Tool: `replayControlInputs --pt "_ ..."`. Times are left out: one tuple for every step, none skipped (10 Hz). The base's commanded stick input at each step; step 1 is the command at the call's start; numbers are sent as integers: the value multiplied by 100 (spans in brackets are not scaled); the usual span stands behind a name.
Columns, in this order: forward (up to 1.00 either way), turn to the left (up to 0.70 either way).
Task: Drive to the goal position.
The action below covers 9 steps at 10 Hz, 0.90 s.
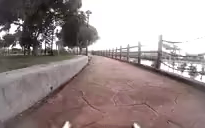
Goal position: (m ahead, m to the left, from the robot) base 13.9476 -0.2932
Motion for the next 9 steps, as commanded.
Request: replayControlInputs --pt "70 0" --pt "70 0" --pt "70 0" --pt "70 0" --pt "70 0" --pt "70 0" --pt "70 0" --pt "70 0" --pt "70 0"
